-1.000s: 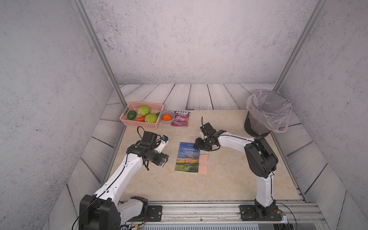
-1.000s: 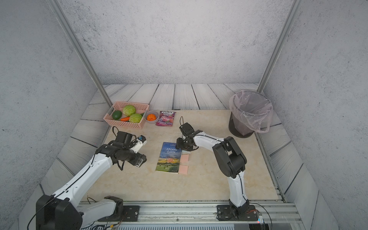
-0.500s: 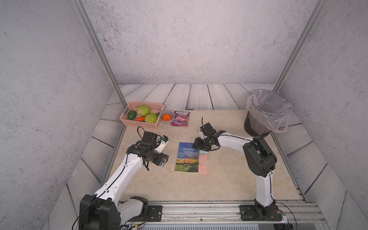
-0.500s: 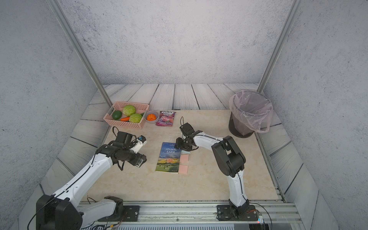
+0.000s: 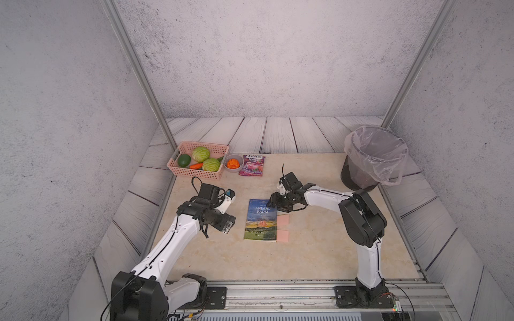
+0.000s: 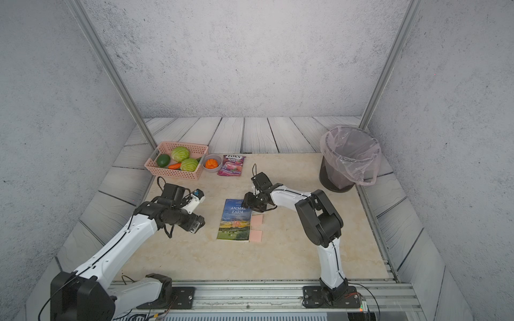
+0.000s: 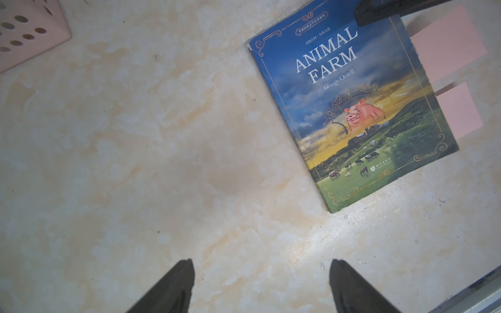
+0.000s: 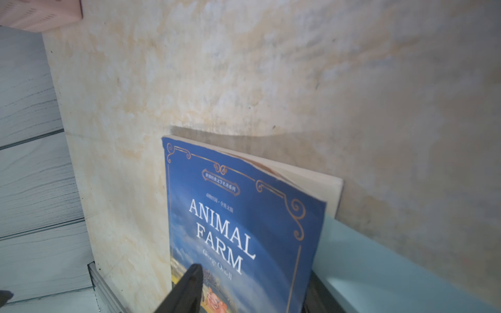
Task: Peel off the used sticky note
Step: Open the book at the center of the board.
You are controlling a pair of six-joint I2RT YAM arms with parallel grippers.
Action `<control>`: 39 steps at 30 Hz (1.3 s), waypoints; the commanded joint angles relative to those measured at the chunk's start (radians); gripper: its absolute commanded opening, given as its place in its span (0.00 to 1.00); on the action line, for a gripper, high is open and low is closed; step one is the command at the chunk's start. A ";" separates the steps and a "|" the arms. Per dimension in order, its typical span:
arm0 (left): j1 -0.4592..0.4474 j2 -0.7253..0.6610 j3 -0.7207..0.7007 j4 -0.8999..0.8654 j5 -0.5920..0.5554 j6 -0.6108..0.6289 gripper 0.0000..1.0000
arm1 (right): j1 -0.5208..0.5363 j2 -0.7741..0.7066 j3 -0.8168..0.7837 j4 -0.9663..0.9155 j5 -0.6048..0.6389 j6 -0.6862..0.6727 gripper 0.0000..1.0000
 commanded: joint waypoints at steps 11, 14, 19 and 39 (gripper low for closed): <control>0.000 0.011 -0.009 -0.003 0.004 -0.007 0.84 | -0.001 -0.071 -0.028 0.067 -0.143 0.054 0.58; 0.000 0.015 -0.008 -0.003 0.005 -0.007 0.84 | 0.000 -0.067 -0.038 0.089 -0.177 0.064 0.58; 0.000 0.025 -0.003 -0.001 0.003 -0.009 0.84 | 0.001 -0.060 -0.054 0.108 -0.202 0.070 0.59; 0.000 0.036 0.029 0.096 0.090 -0.026 0.85 | 0.036 -0.112 -0.074 0.212 -0.336 0.137 0.68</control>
